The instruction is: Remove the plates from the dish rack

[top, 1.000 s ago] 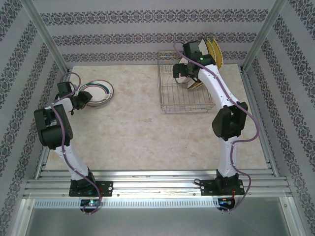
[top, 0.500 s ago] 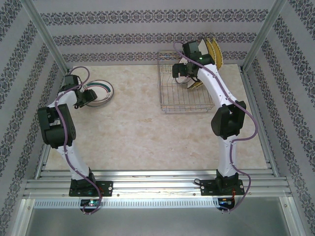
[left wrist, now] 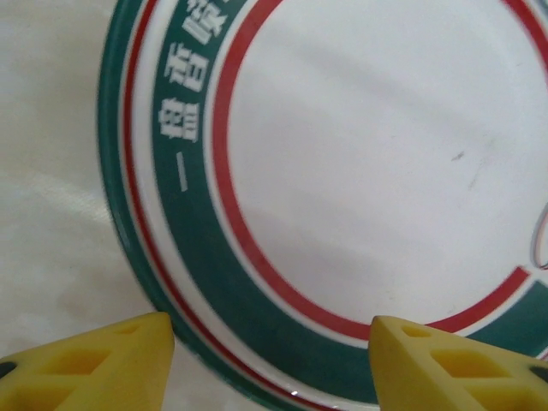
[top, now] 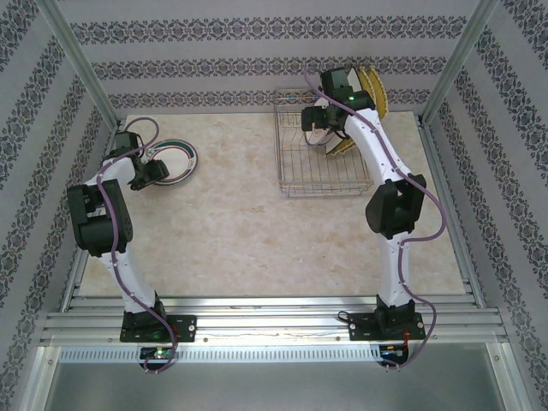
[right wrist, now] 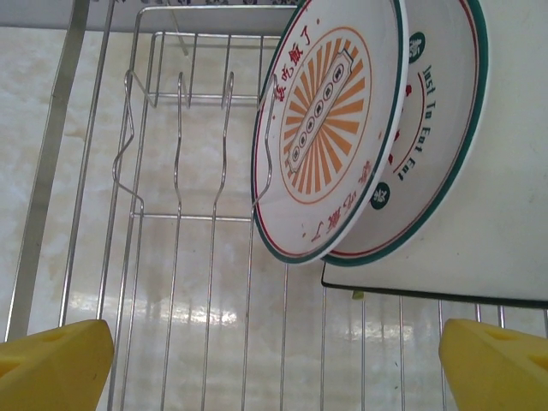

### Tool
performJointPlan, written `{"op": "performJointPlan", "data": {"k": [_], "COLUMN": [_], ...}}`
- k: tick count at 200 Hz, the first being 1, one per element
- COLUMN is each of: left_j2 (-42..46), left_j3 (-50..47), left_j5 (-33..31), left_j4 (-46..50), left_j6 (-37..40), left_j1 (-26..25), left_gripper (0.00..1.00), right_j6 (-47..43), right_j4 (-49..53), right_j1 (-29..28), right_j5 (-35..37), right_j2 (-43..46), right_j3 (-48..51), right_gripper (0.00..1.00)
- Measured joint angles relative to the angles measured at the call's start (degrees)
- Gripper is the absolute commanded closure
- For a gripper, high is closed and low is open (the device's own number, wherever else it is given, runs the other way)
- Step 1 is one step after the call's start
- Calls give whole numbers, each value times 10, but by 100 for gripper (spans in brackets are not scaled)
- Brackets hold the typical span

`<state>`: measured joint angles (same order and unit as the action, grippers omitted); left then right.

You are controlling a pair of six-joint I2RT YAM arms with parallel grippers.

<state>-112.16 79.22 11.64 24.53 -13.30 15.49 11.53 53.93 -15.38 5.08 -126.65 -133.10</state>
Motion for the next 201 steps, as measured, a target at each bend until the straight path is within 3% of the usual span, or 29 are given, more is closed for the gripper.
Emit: {"op": "performJointPlan", "data": {"k": [24,98,170,201], "left_j2": [0,65,50,20], "left_j3": [10,159,252,277], "left_j5": [-24,-124,-136,-136], "left_j4": [33,192,264,276], "left_j6": [17,65,73,73], "left_j1": [-7,-114,-160,-174], "left_gripper": [0,0,0,0], "right_j6": [0,3,22,37], "right_j4": [-2,-20,-45,-63], "right_j1": [3,3,9,9], "right_j5": [8,57,75,89], "right_j2": [-37,-143,-197,-202], "right_j3": [-46,-120,-190,-191], "right_gripper": [2,5,24,41]}}
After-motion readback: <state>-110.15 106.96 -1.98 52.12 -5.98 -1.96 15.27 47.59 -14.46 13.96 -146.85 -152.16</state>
